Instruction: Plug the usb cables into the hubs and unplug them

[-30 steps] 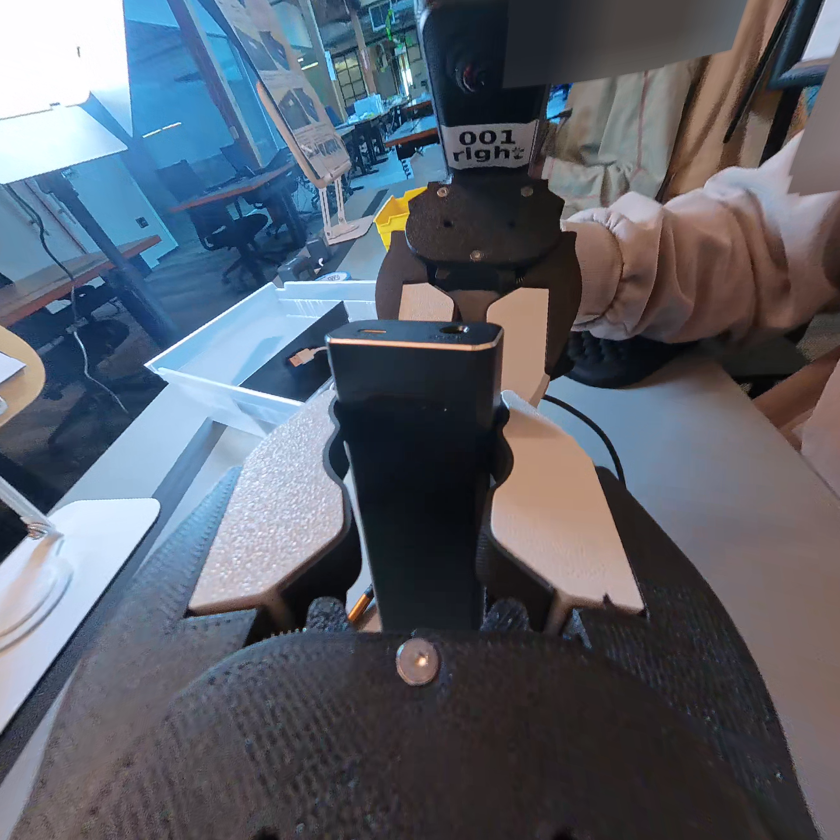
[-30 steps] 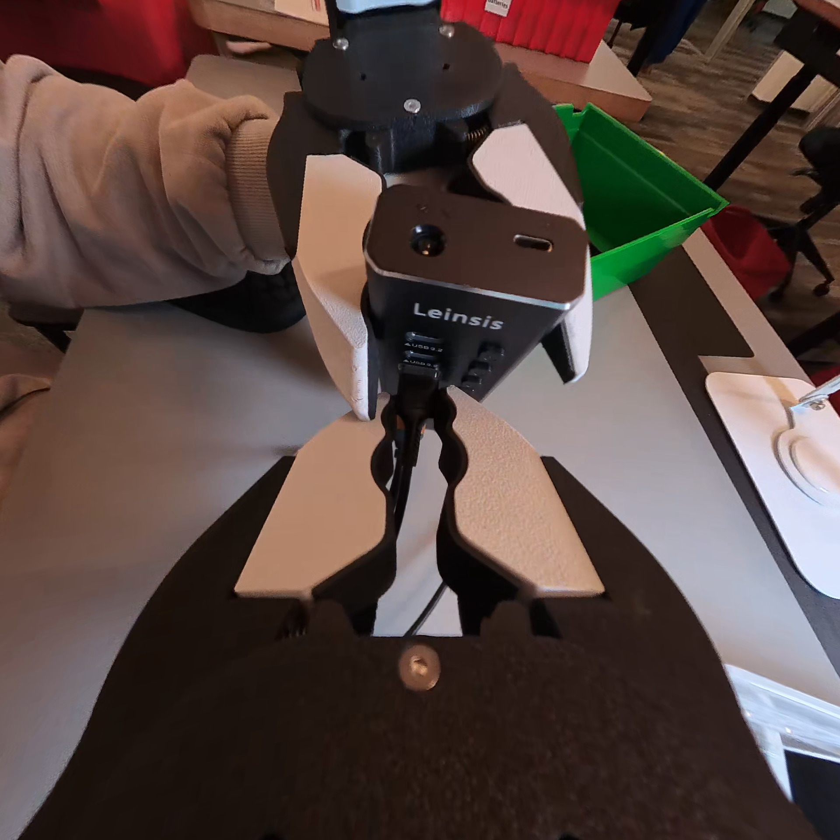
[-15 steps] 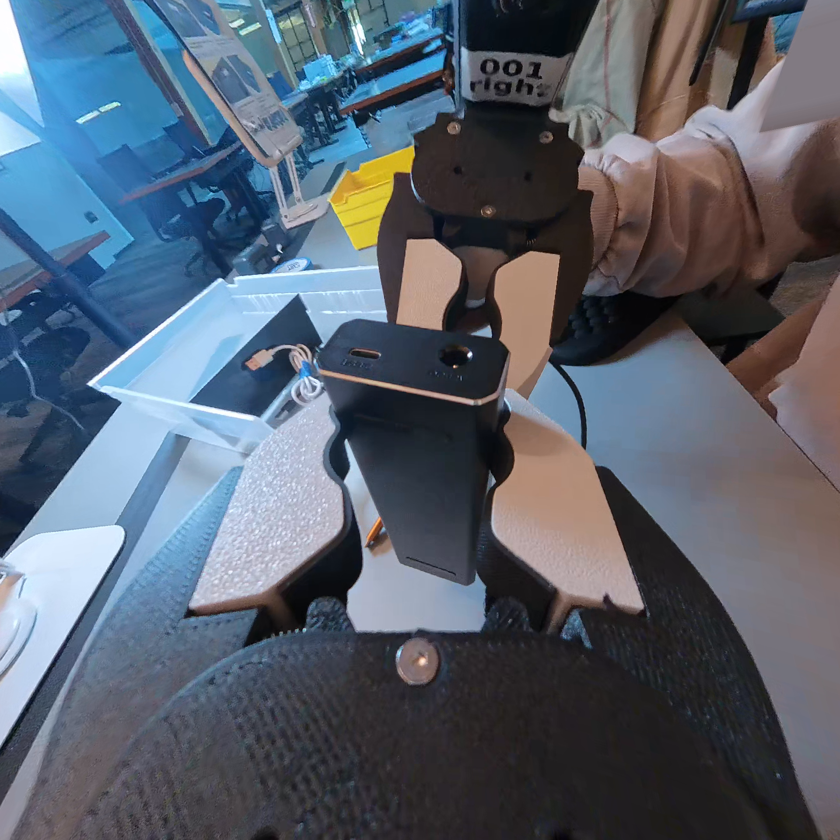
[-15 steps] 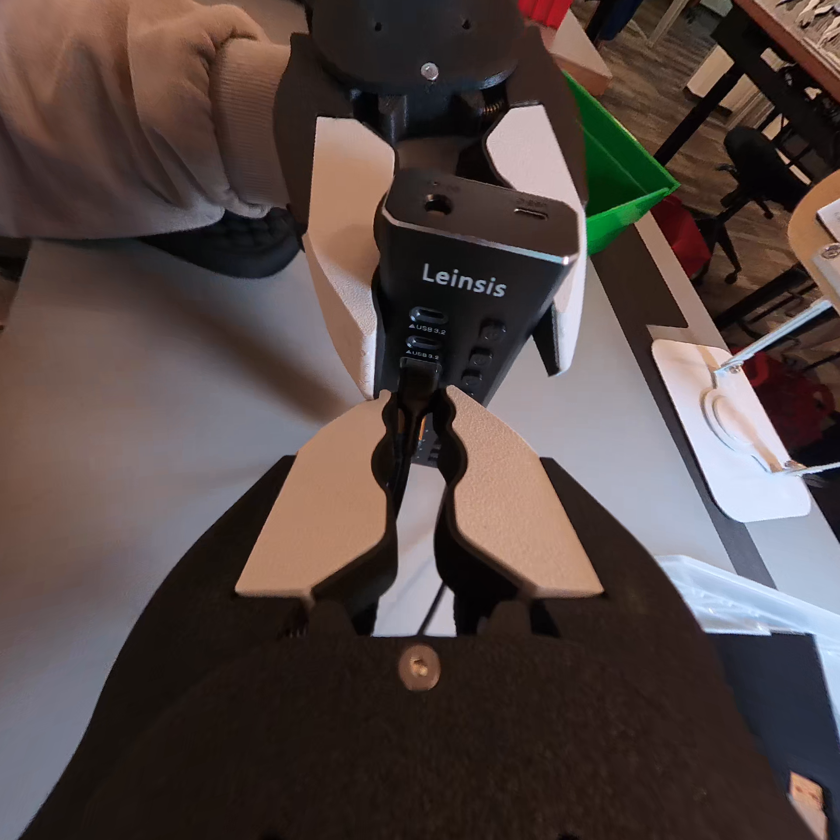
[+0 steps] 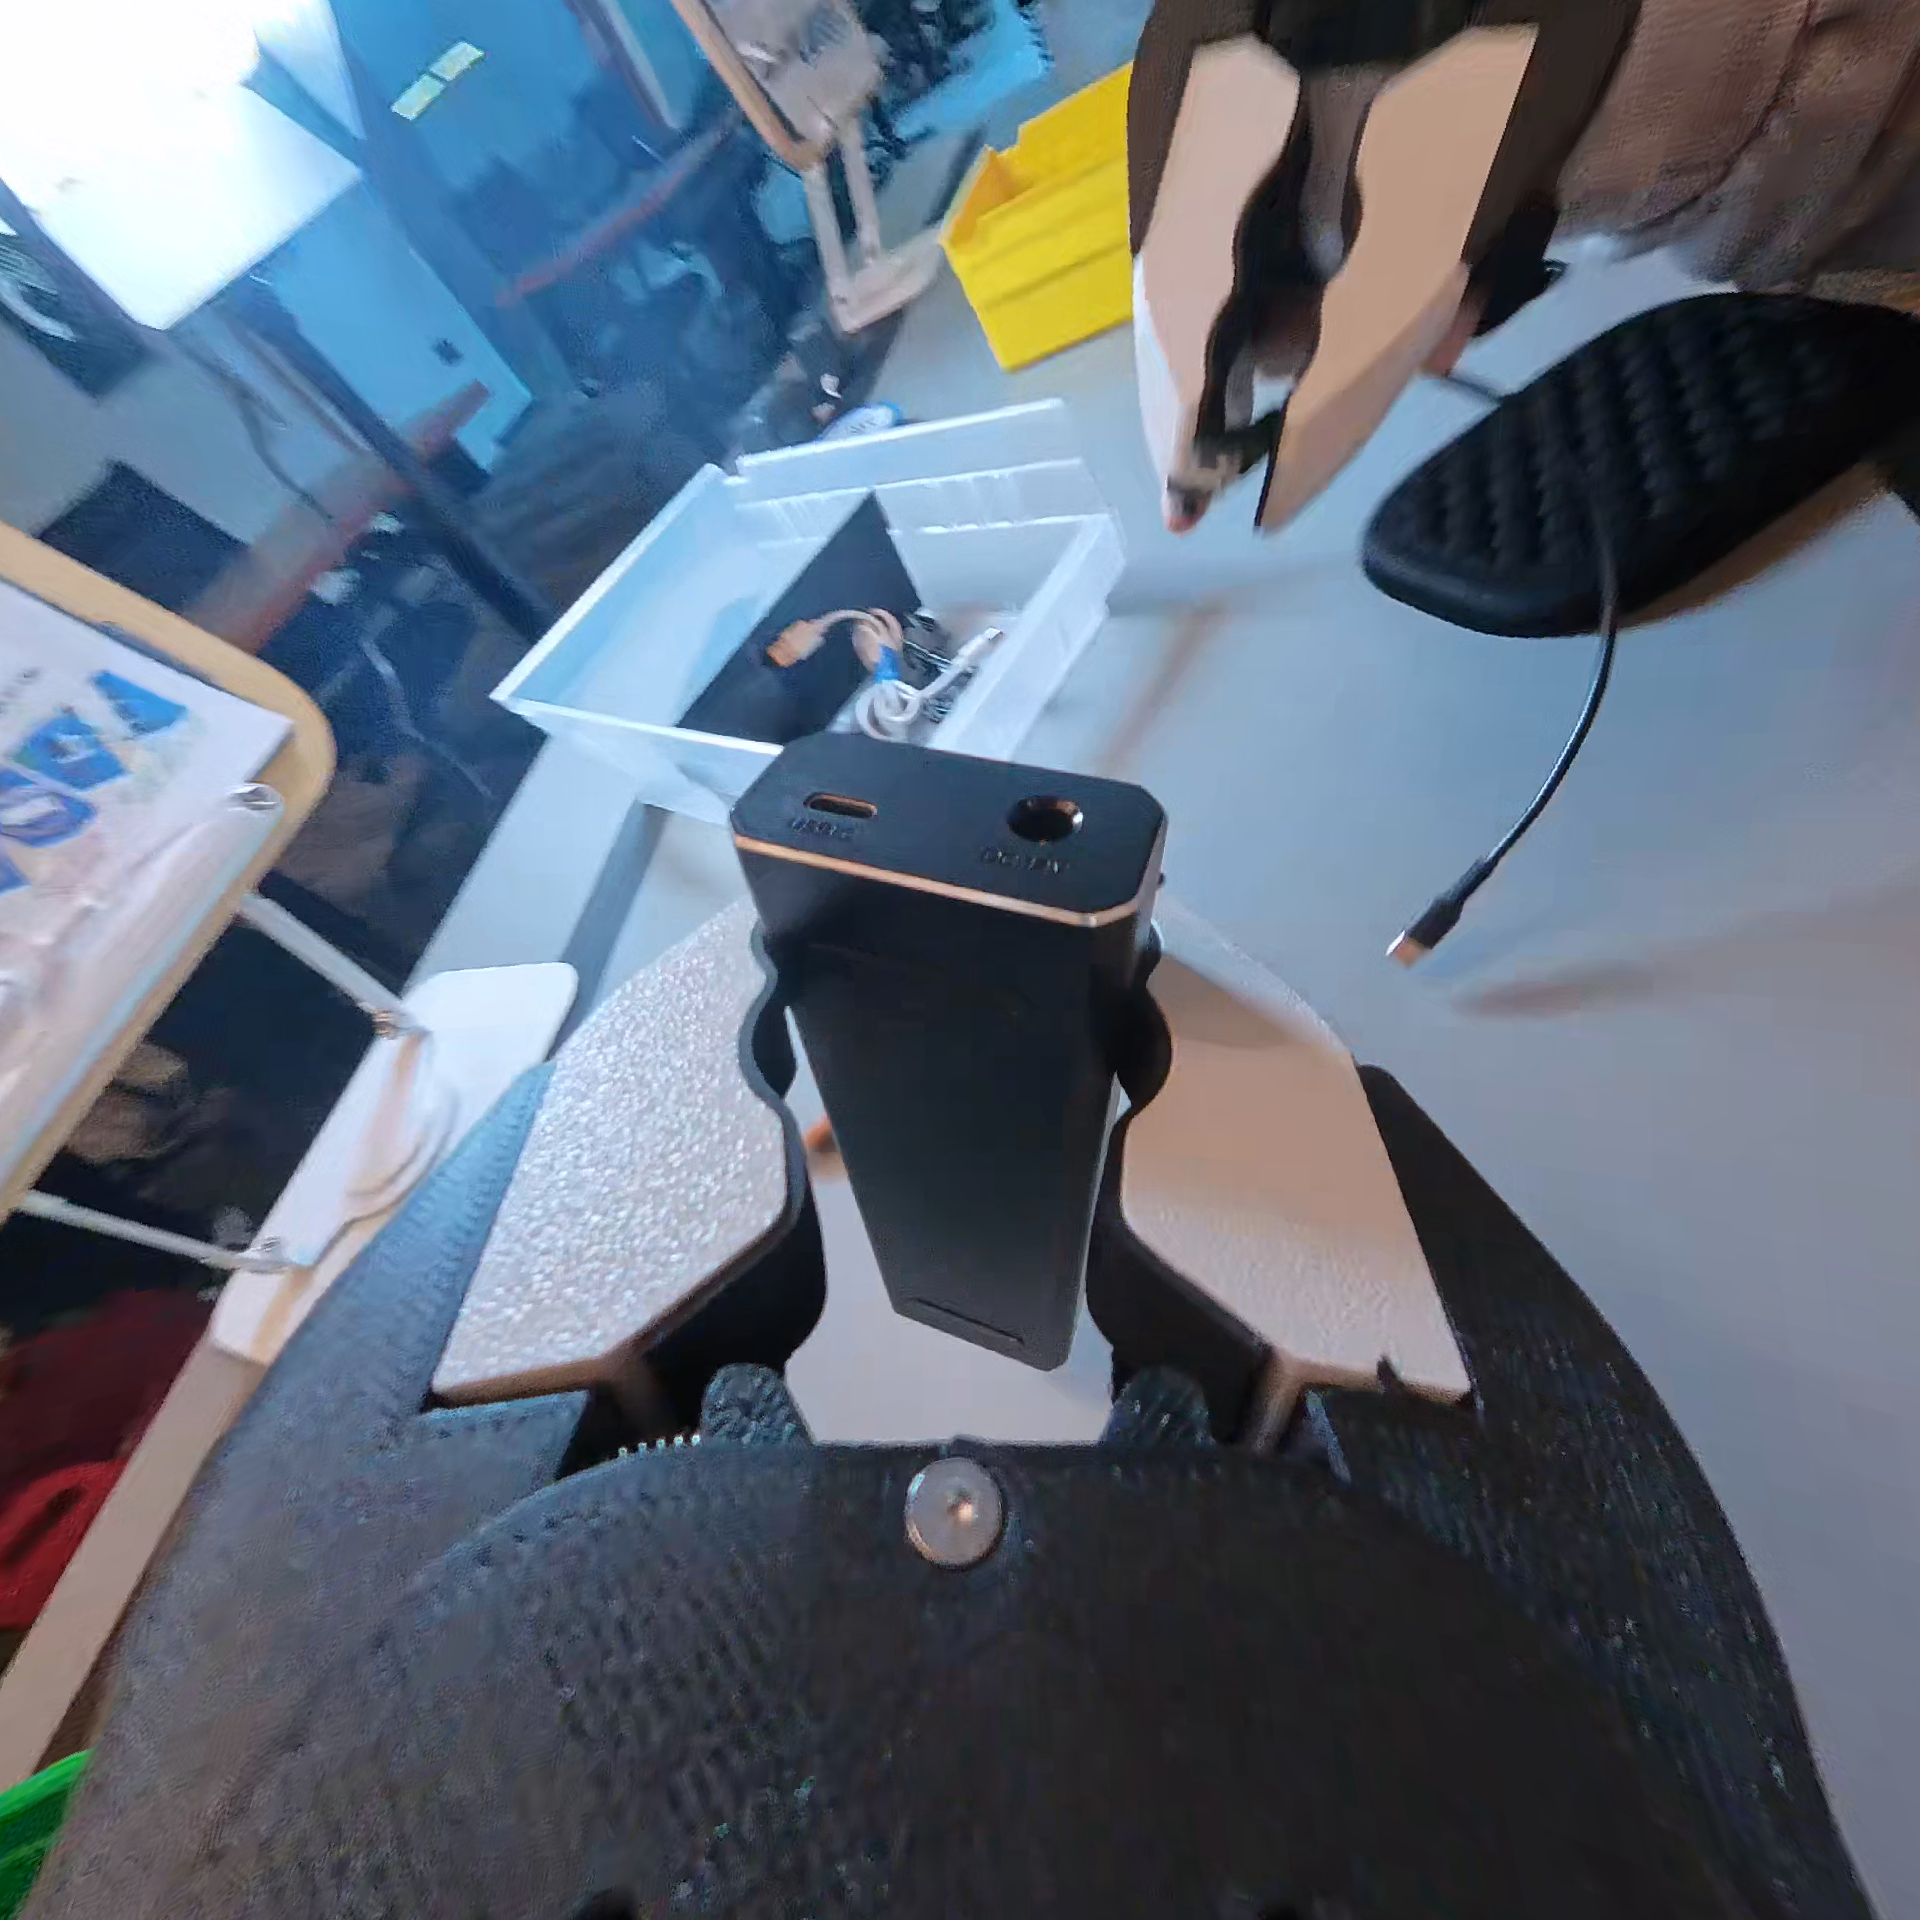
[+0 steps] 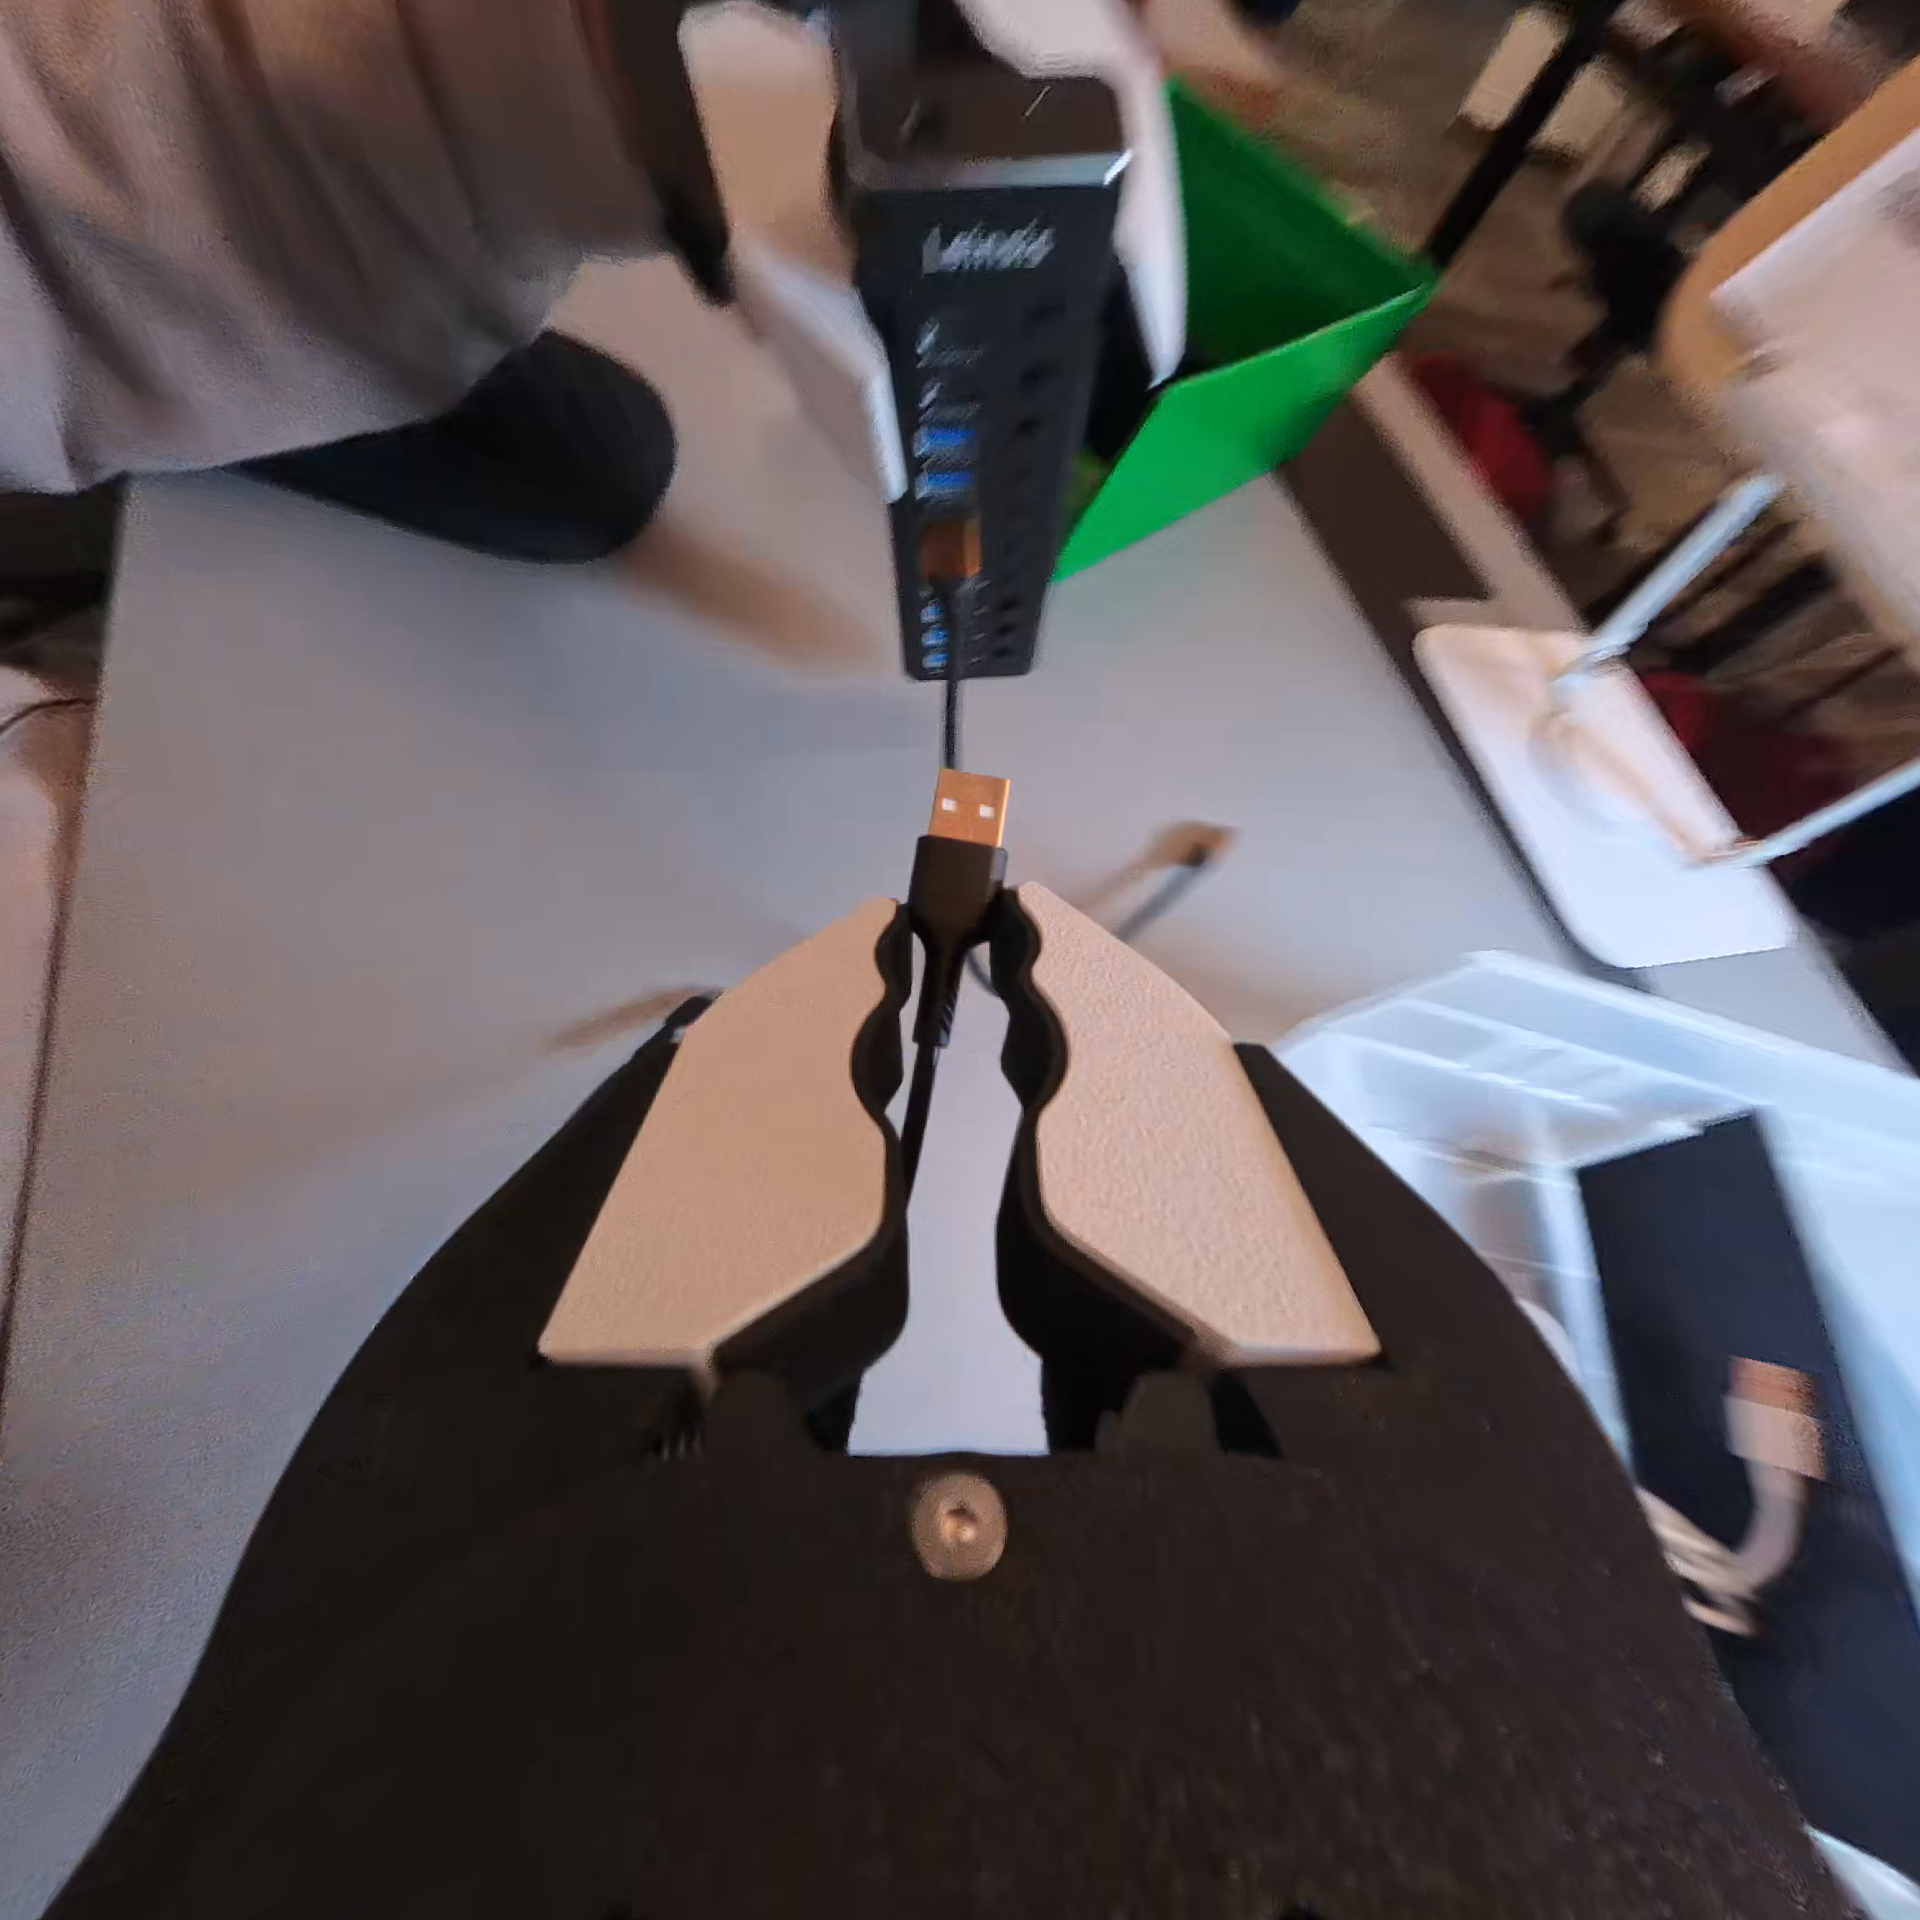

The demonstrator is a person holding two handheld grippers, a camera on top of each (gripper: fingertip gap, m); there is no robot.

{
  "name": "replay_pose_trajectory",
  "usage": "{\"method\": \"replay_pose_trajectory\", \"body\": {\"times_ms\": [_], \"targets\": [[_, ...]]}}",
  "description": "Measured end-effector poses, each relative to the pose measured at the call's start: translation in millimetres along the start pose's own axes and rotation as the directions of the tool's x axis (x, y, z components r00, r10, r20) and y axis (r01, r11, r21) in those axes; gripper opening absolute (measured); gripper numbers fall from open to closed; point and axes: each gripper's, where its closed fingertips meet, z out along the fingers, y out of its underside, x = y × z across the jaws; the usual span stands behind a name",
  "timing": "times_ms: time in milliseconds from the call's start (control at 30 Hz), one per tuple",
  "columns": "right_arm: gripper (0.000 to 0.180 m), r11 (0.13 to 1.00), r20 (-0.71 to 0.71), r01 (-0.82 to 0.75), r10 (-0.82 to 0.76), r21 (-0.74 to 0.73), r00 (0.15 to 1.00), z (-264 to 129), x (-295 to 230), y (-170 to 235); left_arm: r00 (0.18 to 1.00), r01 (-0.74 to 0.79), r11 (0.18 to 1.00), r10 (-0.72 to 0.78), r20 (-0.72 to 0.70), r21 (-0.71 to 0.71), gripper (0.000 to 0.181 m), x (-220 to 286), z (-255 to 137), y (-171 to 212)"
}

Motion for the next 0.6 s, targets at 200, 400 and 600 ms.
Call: {"method": "replay_pose_trajectory", "body": {"times_ms": [200,400,600], "targets": [[0.016,0.990,-0.289,0.120,-0.092,0.080,0.953,-71,114,-84,0.990,0.076,0.994,-0.084,0.110,0.078,0.062,-16,-6,-2],[0.016,0.992,-0.400,0.122,-0.125,-0.034,0.908,-64,205,-64,0.971,0.176,0.976,-0.194,0.137,0.128,0.062,-15,-5,20],[0.031,0.855,-0.316,-0.043,-0.144,-0.517,0.938,-11,220,125,0.962,0.219,0.947,-0.249,0.108,0.235,0.062,-13,-14,4]]}}
